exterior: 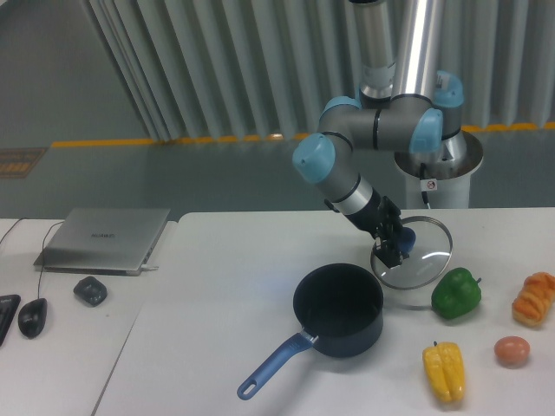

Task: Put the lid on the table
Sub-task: 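Swing the held lid sideways and lower it toward the table, then lower the lid flat onto the table beside the saucepan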

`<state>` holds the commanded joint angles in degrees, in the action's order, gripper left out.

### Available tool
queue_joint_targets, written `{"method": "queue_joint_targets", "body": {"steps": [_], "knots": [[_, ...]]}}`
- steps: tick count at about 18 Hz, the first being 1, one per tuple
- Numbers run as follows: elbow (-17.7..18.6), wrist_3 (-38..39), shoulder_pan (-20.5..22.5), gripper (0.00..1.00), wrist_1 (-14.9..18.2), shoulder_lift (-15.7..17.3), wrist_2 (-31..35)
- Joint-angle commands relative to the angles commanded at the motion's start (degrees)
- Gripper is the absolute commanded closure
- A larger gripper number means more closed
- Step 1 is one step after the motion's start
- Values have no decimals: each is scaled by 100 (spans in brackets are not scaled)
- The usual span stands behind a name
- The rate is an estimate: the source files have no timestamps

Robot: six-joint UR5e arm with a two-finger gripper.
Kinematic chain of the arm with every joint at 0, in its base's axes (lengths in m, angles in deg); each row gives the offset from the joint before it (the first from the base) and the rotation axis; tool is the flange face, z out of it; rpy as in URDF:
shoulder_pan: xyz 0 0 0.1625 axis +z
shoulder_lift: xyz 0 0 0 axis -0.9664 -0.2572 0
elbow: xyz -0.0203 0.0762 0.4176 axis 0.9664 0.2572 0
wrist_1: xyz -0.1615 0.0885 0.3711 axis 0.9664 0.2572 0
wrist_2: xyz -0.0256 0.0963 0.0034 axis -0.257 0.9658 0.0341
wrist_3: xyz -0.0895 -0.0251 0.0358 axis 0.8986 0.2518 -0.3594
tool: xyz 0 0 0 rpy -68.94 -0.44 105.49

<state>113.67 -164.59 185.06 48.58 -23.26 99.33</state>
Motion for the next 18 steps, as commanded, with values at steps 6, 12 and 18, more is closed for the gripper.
{"method": "queue_joint_targets", "body": {"steps": [6, 12, 18], "knots": [[-184, 98, 8, 55, 70, 17, -437], [-132, 54, 465, 56, -96, 26, -2074], [-150, -113, 447, 56, -176, 0, -2004]]}}
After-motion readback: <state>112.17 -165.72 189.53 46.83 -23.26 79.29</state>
